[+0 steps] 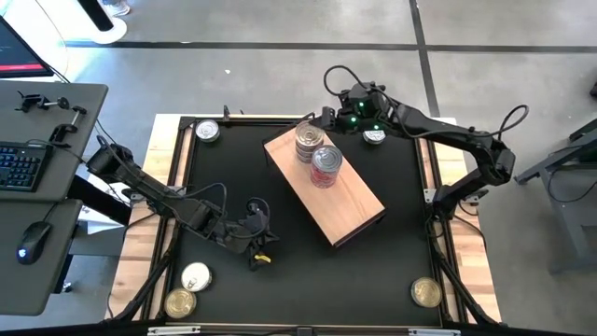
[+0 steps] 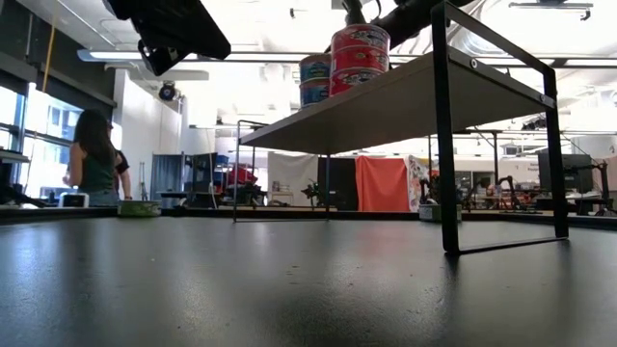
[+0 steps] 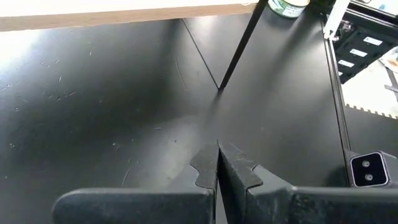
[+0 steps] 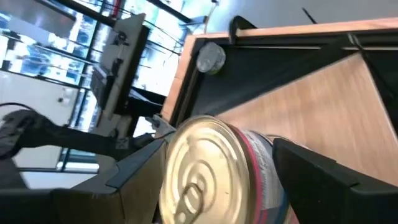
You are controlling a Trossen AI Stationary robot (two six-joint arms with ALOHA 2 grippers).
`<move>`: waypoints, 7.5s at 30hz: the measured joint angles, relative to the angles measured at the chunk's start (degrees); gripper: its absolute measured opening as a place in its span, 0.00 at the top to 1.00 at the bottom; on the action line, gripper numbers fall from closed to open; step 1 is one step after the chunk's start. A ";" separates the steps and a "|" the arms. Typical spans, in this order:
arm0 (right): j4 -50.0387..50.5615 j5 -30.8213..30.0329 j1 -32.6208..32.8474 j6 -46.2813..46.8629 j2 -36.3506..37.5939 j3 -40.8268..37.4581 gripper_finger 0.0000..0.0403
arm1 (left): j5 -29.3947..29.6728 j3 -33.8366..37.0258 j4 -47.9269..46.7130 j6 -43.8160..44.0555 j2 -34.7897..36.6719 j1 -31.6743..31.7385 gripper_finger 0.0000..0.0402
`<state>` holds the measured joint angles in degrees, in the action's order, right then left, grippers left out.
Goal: Stack canned seafood by type on shelf
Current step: Put the green tuna can on the shelf
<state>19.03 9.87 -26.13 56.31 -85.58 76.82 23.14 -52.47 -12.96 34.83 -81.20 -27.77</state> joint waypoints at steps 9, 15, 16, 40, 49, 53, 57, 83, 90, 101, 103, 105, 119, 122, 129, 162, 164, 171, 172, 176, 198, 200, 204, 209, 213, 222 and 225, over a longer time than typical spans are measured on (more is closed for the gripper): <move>-0.85 -3.36 -0.99 -4.32 1.70 -0.02 0.30 | -2.67 0.00 -1.47 0.49 -0.01 -0.04 1.00; -0.23 -4.97 -4.27 -11.03 4.88 -0.02 0.30 | -4.27 0.01 -3.63 -0.46 1.57 -1.01 1.00; -0.10 -3.79 -4.56 -12.45 5.34 -0.02 0.30 | -4.49 0.09 -4.60 -0.46 2.58 -1.23 1.00; 40.73 4.29 4.08 -32.81 31.83 -0.02 0.54 | 7.65 -0.02 -2.46 -6.43 13.48 8.14 1.00; 48.75 -4.21 34.97 -13.76 31.11 -2.67 0.96 | -4.36 0.03 15.58 -7.67 7.32 9.91 1.00; 44.88 -5.63 52.12 1.64 26.27 -8.05 0.99 | -9.28 0.03 14.88 -9.92 9.26 9.92 1.00; 39.92 -3.24 66.78 19.07 19.03 -13.25 0.99 | -13.76 0.03 8.72 -9.93 13.72 9.74 1.00; 36.28 22.96 78.62 48.87 -16.32 -16.90 1.00 | -8.87 -0.02 17.28 -11.40 10.19 -10.23 1.00; 25.68 26.70 77.83 52.14 -20.79 -16.20 1.00 | -9.62 -0.02 27.87 -5.49 1.87 -10.23 1.00; 21.33 -2.61 69.04 49.37 -21.68 -8.46 1.00 | -8.07 -0.02 30.91 4.73 -7.73 -12.55 1.00; 19.20 -7.45 67.09 48.49 -21.78 -8.33 1.00 | -7.14 -0.02 30.88 6.35 -9.25 -12.98 1.00; 16.80 -11.20 65.48 47.61 -21.99 -8.37 1.00 | -6.75 -0.02 30.90 7.60 -10.74 -13.43 1.00; -16.59 -22.23 57.76 34.24 -32.57 -3.52 1.00 | -6.08 -0.02 29.07 11.56 -17.49 -16.33 1.00; -14.96 -23.00 57.09 24.41 -32.57 0.87 1.00 | -5.97 -0.02 27.10 11.27 -17.49 -16.25 1.00; -2.25 -20.36 60.03 8.11 -31.33 12.77 1.00 | -3.98 -0.02 21.74 6.52 -17.49 -15.65 1.00; 5.21 -29.99 62.93 7.89 -37.17 5.09 1.00 | 2.60 0.09 20.15 -7.07 -26.01 -6.42 1.00; 5.13 -30.72 62.95 7.92 -37.22 5.09 1.00 | 2.67 0.00 20.30 -5.53 -25.82 -6.77 1.00; 3.60 -32.81 62.84 7.91 -37.48 5.01 1.00 | 4.66 0.00 20.09 -6.42 -25.90 -7.67 1.00; 3.49 -33.46 62.81 7.90 -37.53 4.99 1.00 | 4.77 0.00 20.23 -6.40 -26.22 -7.65 1.00; 3.09 -33.44 62.11 7.92 -37.55 4.96 1.00 | 5.27 0.03 20.49 -6.12 -27.79 -7.43 1.00; 5.06 -31.98 62.95 1.77 -37.63 15.50 1.00 | 4.66 0.03 21.95 -0.52 -29.65 -9.60 1.00; 5.32 -32.02 62.87 1.02 -37.62 16.31 1.00 | 4.68 0.03 21.92 -0.42 -29.65 -9.82 1.00; 5.45 -33.54 62.82 -0.49 -37.55 17.63 1.00 | 4.81 0.05 21.89 0.74 -29.65 -10.10 1.00; 5.69 -33.68 62.73 -1.11 -37.46 17.84 1.00 | 4.87 0.05 21.86 2.90 -29.65 -10.56 1.00; 5.68 -33.67 62.73 -1.13 -37.46 17.84 1.00 | 4.94 0.05 21.89 4.15 -29.65 -11.39 1.00; 5.77 -33.52 62.53 -0.87 -37.46 17.81 1.00 | 4.94 0.05 21.76 5.03 -29.65 -13.02 1.00; 5.77 -33.38 62.26 0.19 -37.46 17.81 1.00 | 4.87 0.05 21.69 5.05 -29.65 -13.03 1.00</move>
<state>24.80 -23.51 36.12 56.50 -123.04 94.63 28.00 -52.42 8.73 39.88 -110.85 -40.80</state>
